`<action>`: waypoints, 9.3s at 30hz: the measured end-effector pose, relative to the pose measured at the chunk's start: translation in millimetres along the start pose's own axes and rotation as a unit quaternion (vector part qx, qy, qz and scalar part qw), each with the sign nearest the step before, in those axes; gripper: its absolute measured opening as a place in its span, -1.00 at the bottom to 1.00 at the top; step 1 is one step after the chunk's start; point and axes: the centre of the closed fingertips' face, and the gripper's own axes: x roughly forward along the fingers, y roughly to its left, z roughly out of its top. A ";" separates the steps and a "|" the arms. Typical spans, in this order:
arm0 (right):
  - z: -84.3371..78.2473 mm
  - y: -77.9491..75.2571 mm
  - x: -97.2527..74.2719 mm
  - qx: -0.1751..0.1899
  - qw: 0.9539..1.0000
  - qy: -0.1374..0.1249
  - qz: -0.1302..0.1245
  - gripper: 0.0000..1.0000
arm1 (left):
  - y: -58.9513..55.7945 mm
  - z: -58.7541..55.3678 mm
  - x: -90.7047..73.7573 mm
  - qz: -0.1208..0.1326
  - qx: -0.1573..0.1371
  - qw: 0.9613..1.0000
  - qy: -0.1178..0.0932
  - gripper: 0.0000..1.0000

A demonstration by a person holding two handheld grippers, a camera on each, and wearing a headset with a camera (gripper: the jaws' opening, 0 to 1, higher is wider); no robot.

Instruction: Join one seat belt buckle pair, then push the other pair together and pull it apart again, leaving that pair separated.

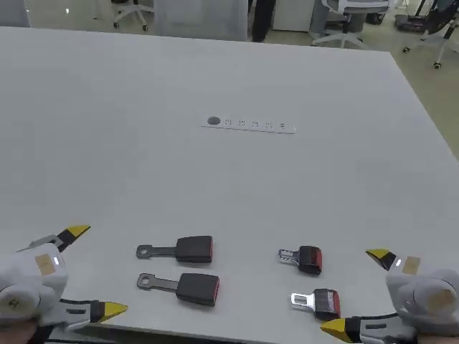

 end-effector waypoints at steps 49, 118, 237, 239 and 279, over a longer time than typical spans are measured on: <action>-16.8 -0.6 -27.5 0.014 1.000 -0.021 -0.011 1.00 | -8.0 -2.5 1.3 -0.017 0.006 1.000 0.008 0.99; -60.1 11.3 44.9 -0.188 0.958 0.137 0.169 -0.12 | -110.4 35.0 102.2 -0.289 0.190 0.928 0.136 -0.04; 60.8 93.5 156.9 -0.207 0.958 0.075 0.183 -0.42 | -114.9 19.4 118.6 -0.301 0.204 0.911 0.194 -0.37; 55.7 98.3 151.2 -0.202 0.953 0.088 0.209 -0.42 | -115.7 20.1 119.1 -0.301 0.200 0.913 0.192 -0.37; 51.2 107.4 149.5 -0.193 0.950 0.078 0.232 -0.32 | -113.4 17.3 112.4 -0.296 0.190 0.914 0.204 -0.32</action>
